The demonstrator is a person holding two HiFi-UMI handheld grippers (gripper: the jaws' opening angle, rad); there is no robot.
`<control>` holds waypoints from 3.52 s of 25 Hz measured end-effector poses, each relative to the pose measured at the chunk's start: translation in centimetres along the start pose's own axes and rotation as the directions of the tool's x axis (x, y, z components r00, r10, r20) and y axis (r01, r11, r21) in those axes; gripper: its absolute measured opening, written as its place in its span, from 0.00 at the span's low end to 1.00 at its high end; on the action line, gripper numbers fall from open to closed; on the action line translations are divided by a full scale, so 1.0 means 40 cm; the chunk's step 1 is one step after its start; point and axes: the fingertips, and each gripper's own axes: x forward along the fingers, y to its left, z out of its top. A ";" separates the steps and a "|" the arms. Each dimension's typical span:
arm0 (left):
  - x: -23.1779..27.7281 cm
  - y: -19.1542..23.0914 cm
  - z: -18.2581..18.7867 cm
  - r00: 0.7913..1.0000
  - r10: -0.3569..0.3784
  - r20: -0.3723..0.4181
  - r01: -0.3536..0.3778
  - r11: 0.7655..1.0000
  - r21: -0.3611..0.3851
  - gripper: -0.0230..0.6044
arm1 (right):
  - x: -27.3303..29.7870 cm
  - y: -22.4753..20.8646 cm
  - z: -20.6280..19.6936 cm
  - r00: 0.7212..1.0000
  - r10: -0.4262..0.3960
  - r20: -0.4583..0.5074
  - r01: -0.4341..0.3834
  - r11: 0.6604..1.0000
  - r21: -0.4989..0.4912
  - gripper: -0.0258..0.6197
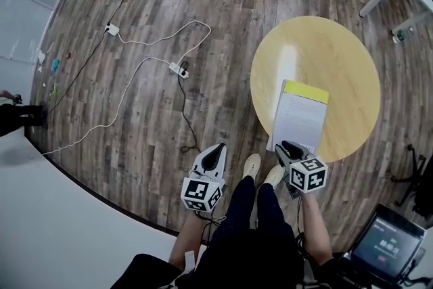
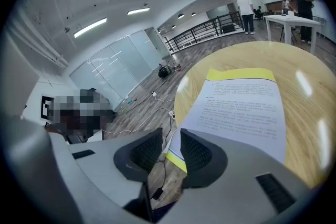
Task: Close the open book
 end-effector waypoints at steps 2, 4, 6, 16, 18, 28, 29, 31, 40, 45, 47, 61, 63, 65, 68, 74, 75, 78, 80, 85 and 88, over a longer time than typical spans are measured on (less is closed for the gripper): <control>0.003 -0.014 0.015 1.000 -0.010 0.004 0.010 1.000 0.010 0.03 | -0.021 -0.003 0.013 1.000 -0.008 0.015 0.008 1.000 0.005 0.18; 0.011 -0.031 0.033 1.000 -0.025 0.010 0.025 0.999 0.023 0.03 | -0.044 -0.010 0.028 0.999 -0.019 0.036 0.018 1.000 0.012 0.18; 0.019 -0.050 0.048 0.999 -0.042 0.014 0.041 0.998 0.038 0.03 | -0.071 -0.021 0.045 0.997 -0.033 0.063 0.032 0.999 0.021 0.18; 0.056 -0.179 0.134 0.988 -0.145 0.045 0.138 0.982 0.129 0.03 | -0.272 -0.082 0.129 0.964 -0.131 0.232 0.120 0.991 0.057 0.18; 0.066 -0.211 0.164 0.983 -0.173 0.055 0.163 0.975 0.153 0.03 | -0.326 -0.094 0.150 0.948 -0.160 0.275 0.146 0.987 0.069 0.18; 0.103 -0.392 0.295 0.946 -0.305 0.107 0.268 0.925 0.269 0.03 | -0.586 -0.143 0.211 0.849 -0.278 0.449 0.252 0.961 0.117 0.18; 0.105 -0.408 0.306 0.942 -0.316 0.112 0.276 0.920 0.278 0.03 | -0.610 -0.145 0.217 0.838 -0.286 0.465 0.262 0.958 0.119 0.18; 0.107 -0.438 0.324 0.935 -0.332 0.120 0.287 0.912 0.292 0.03 | -0.659 -0.149 0.230 0.813 -0.303 0.497 0.281 0.952 0.121 0.18; 0.102 -0.565 0.420 0.900 -0.399 0.175 0.323 0.881 0.347 0.03 | -0.849 -0.146 0.281 0.704 -0.347 0.620 0.357 0.927 0.115 0.18; 0.095 -0.646 0.466 0.873 -0.442 0.205 0.341 0.856 0.389 0.03 | -0.928 -0.133 0.299 0.661 -0.340 0.669 0.375 0.922 0.098 0.18; 0.089 -0.668 0.478 0.866 -0.453 0.214 0.345 0.849 0.400 0.03 | -0.949 -0.130 0.302 0.651 -0.340 0.678 0.383 0.919 0.093 0.17; 0.068 -0.730 0.497 0.845 -0.484 0.230 0.360 0.830 0.426 0.03 | -1.010 -0.075 0.318 0.626 -0.294 0.722 0.397 0.917 0.029 0.17; 0.066 -0.725 0.497 0.844 -0.484 0.230 0.359 0.830 0.427 0.03 | -1.010 -0.064 0.322 0.621 -0.290 0.728 0.400 0.916 0.024 0.17; 0.063 -0.722 0.498 0.843 -0.485 0.232 0.359 0.829 0.428 0.03 | -1.012 -0.054 0.327 0.615 -0.290 0.733 0.410 0.912 0.016 0.17; 0.062 -0.724 0.505 0.841 -0.485 0.238 0.357 0.830 0.429 0.03 | -1.020 -0.046 0.336 0.610 -0.285 0.739 0.420 0.908 0.003 0.17; 0.055 -0.715 0.516 0.840 -0.482 0.249 0.352 0.834 0.425 0.03 | -1.025 -0.024 0.353 0.604 -0.274 0.748 0.423 0.906 -0.009 0.17; 0.054 -0.714 0.516 0.840 -0.482 0.250 0.352 0.834 0.425 0.03 | -1.025 -0.023 0.354 0.605 -0.274 0.747 0.422 0.907 -0.009 0.17; 0.050 -0.715 0.516 0.839 -0.484 0.250 0.353 0.832 0.428 0.03 | -1.024 -0.022 0.351 0.609 -0.280 0.742 0.426 0.905 -0.009 0.17; 0.047 -0.716 0.516 0.838 -0.487 0.248 0.354 0.830 0.430 0.03 | -1.022 -0.018 0.349 0.609 -0.280 0.742 0.427 0.904 -0.010 0.17; 0.041 -0.719 0.515 0.837 -0.489 0.246 0.357 0.828 0.432 0.03 | -1.027 -0.009 0.350 0.606 -0.273 0.747 0.419 0.908 -0.008 0.17; 0.039 -0.717 0.516 0.836 -0.489 0.248 0.357 0.829 0.429 0.03 | -1.028 -0.003 0.354 0.604 -0.267 0.751 0.418 0.908 -0.014 0.17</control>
